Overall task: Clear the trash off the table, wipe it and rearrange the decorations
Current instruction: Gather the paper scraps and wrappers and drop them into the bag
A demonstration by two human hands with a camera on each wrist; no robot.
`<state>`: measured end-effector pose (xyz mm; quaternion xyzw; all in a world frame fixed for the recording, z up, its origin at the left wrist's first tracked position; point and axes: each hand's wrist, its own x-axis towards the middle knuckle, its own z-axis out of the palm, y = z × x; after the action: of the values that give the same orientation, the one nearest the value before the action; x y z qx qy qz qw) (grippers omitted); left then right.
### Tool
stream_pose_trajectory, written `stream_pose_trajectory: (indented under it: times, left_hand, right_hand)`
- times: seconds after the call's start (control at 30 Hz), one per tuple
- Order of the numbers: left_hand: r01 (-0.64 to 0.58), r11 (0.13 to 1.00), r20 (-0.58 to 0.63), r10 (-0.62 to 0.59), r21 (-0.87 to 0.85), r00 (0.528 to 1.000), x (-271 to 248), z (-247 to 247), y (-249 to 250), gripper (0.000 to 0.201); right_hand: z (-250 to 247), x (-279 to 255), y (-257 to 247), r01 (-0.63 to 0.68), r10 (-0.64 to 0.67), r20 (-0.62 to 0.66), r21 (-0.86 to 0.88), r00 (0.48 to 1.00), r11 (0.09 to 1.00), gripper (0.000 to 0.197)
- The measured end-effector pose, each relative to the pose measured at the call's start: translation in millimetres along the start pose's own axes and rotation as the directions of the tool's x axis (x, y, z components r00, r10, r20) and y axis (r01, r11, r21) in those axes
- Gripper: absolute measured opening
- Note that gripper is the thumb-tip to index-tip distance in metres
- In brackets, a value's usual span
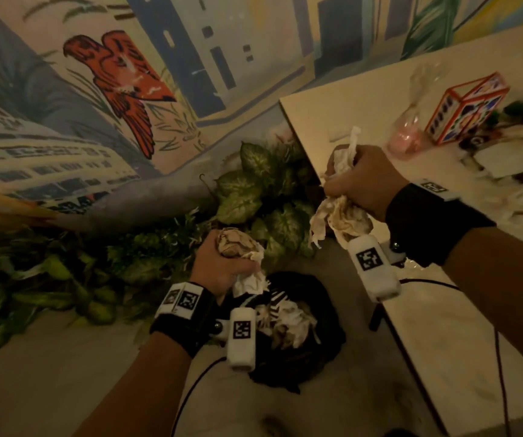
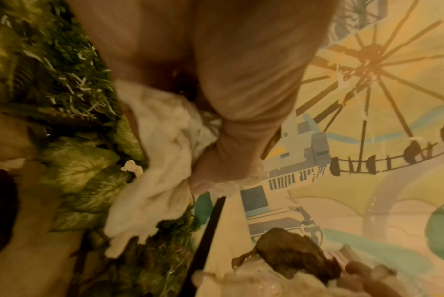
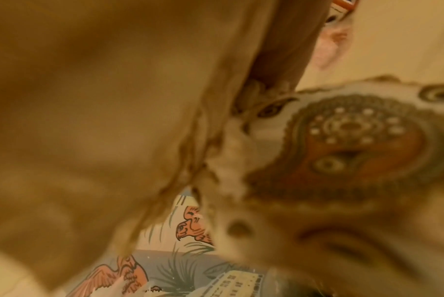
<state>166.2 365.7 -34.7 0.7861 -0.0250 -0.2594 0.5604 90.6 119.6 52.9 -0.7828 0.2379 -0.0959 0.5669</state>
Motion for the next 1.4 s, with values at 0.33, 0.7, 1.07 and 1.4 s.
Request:
stream_pose_trajectory:
  times: [0.33, 0.7, 1.07, 1.4]
  left_hand:
    - [0.138, 0.977, 0.079, -0.152, 0.163, 0.985, 10.8, -6.6, -109.3, 0.050]
    - [0.266, 0.901, 0.014, -0.288, 0.342, 0.958, 92.8, 50.6, -277.0, 0.057]
    - [0.153, 0.540, 0.075, -0.378, 0.827, 0.923, 166.3, 94.3, -433.0, 0.081]
    - [-0.064, 0.240, 0.169, -0.450, 0.969, 0.877, 172.4, 94.4, -457.2, 0.062]
  right_hand:
    - [110.2, -21.8, 102.0, -0.284, 0.284, -0.023, 0.006, 0.959, 0.959, 0.021]
    - [209.8, 4.5, 284.4, -0.530, 0.530, 0.008, -0.039, 0.848, 0.847, 0.040]
    - [301.7, 24.9, 456.5, -0.312, 0.499, 0.367, -0.461, 0.785, 0.831, 0.042]
    - [343.3, 59.9, 581.1, -0.098, 0.631, 0.400, -0.791, 0.665, 0.604, 0.073]
